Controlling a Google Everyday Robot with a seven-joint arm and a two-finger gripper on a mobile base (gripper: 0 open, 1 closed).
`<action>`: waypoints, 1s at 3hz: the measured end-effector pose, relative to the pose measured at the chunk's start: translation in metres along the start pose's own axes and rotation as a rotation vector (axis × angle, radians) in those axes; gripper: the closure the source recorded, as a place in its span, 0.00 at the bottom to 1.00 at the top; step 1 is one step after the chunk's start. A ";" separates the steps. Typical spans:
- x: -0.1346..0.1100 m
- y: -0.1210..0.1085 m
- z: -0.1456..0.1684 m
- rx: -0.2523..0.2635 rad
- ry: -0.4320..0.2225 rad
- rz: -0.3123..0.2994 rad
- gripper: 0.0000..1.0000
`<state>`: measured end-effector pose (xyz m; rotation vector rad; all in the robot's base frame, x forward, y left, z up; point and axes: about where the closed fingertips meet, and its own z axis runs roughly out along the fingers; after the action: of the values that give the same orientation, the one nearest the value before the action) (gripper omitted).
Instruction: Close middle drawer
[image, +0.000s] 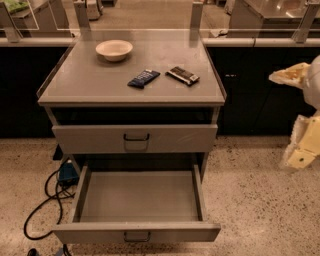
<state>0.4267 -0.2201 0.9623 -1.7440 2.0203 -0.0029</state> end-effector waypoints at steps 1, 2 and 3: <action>0.018 0.022 0.044 -0.005 -0.147 -0.015 0.00; 0.049 0.060 0.136 -0.052 -0.269 -0.001 0.00; 0.078 0.116 0.234 -0.106 -0.305 -0.041 0.00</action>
Offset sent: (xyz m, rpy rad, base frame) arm -0.0313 0.0127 -0.3262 0.3431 -0.0012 0.3181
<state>0.3930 -0.2016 0.6930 -1.7293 1.7906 0.3417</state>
